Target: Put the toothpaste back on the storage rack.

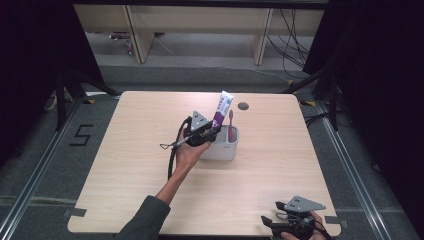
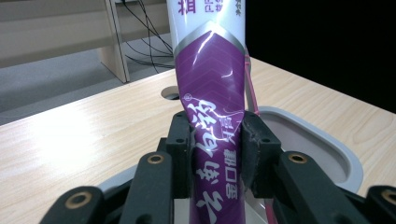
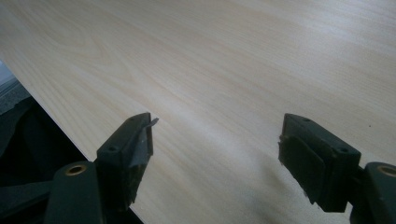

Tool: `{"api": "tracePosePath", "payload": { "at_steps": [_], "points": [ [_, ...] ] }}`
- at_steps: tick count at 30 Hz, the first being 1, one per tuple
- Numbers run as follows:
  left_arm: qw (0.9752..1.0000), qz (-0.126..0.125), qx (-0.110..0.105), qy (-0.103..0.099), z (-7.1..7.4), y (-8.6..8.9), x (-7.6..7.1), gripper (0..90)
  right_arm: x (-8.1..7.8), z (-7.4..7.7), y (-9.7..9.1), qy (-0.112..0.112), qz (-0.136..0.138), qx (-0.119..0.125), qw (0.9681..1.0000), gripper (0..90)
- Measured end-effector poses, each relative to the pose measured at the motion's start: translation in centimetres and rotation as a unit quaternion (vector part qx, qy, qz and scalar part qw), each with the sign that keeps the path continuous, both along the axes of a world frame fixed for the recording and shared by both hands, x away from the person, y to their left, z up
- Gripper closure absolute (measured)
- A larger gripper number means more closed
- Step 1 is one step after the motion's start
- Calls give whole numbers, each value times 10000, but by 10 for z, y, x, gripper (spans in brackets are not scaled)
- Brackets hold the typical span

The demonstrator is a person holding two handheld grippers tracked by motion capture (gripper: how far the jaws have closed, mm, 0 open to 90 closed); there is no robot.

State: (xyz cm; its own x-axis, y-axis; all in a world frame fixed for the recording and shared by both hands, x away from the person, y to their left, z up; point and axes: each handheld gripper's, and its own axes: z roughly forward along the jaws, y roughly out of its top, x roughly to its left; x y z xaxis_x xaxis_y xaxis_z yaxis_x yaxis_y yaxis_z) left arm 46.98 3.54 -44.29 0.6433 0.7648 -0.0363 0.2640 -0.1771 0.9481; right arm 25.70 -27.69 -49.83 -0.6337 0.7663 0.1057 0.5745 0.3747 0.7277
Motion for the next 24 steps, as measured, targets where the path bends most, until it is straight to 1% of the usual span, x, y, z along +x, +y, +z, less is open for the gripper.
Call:
{"api": "tracePosePath", "payload": {
  "at_steps": [2,3,4,5,6,7,8,10,11,13,14,16,17,20,21,22,23,24],
  "points": [
    [9999,11,120,-27,1,-1,-2,669,0,0,0,-2,2,4,10000,267],
    [9999,6,145,-37,1,-2,-2,667,0,0,0,-2,5,7,10000,267],
    [9999,16,129,-30,1,-2,-3,657,0,0,0,0,4,1,10000,267],
    [9999,43,114,-47,3,-2,-4,621,0,0,0,11,8,0,10000,266],
    [9999,79,43,-105,5,-2,-5,598,0,0,0,35,23,20,10000,266],
    [9998,90,-4,-171,8,-1,-7,597,-1,0,2,102,-27,77,9999,266],
    [9997,102,-14,-211,12,0,-8,577,-1,0,2,131,-23,97,9999,266],
    [9996,152,0,-249,19,3,-10,544,-1,0,1,42,-3,51,10000,266],
    [9995,169,-27,-277,23,4,-11,533,-1,0,2,96,-29,80,9999,266],
    [9995,165,-78,-259,27,7,-13,520,-2,0,2,158,-38,107,9998,266],
    [9994,180,-53,-283,28,8,-13,514,0,0,1,23,15,44,10000,266],
    [9996,167,-53,-242,29,10,-14,508,-1,0,1,30,-3,-31,10000,266],
    [9996,173,-57,-201,29,11,-14,506,0,0,1,30,1,-33,10000,266],
    [9997,176,-49,-174,29,12,-15,502,0,0,1,30,-3,-35,10000,266],
    [9998,144,-27,-154,29,13,-14,502,-1,0,2,95,-56,26,9999,266],
    [9998,133,0,-148,29,13,-15,502,-1,0,1,34,-22,-30,10000,266],
    [9998,128,18,-138,29,12,-15,502,-1,0,2,95,-57,27,9999,266],
    [9999,116,39,-115,28,12,-15,502,-1,0,2,89,-54,21,9999,266]
  ]
}}
